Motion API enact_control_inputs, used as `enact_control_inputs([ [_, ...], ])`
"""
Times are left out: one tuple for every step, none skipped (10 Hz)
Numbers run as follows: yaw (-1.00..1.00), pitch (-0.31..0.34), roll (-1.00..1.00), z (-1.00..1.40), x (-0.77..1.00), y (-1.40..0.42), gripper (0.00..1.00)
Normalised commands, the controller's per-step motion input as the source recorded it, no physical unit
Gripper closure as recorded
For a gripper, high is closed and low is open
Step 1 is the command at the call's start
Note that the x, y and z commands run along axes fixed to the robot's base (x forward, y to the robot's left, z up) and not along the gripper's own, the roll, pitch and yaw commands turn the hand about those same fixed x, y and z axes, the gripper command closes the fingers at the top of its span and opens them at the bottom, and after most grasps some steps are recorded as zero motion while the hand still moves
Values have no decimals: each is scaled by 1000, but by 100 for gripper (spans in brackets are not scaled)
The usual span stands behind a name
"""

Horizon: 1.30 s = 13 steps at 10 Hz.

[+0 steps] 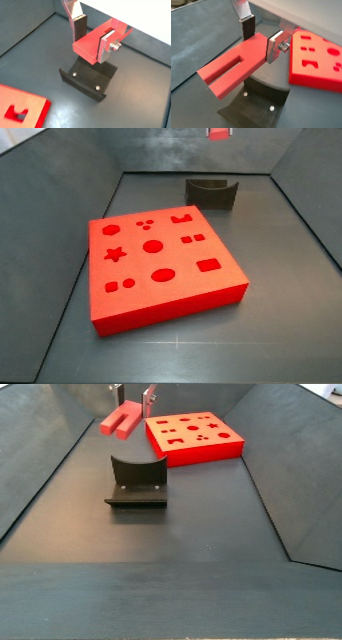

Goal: Pick up the double-square object. Move up. Place the double-square object on the fixture. Regrasp the double-square object. Move to above the board. Insert the double-square object.
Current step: Place the double-square object on the fixture.

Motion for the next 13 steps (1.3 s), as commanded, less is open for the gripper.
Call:
enact_control_inputs([
  [408, 165, -1000, 12, -14, 82, 100],
  [383, 174, -1000, 9, -1, 70, 100],
  [327, 202, -1000, 4, 24, 54, 100],
  [269, 239, -1000, -7, 48, 48, 100],
  [236, 257, -1000, -16, 61, 48, 100],
  [150, 299, -1000, -30, 86, 46, 100],
  [75, 332, -1000, -31, 94, 50, 100],
  [-9, 319, -895, -25, 91, 52, 100],
  [-79, 278, -748, -23, 86, 54, 100],
  [-144, 215, -544, -27, 84, 49, 100],
  [-168, 173, -383, -25, 85, 50, 100],
  [-173, 145, -293, -21, 83, 42, 100],
  [-49, 201, -1000, -1000, 129, 133, 100],
])
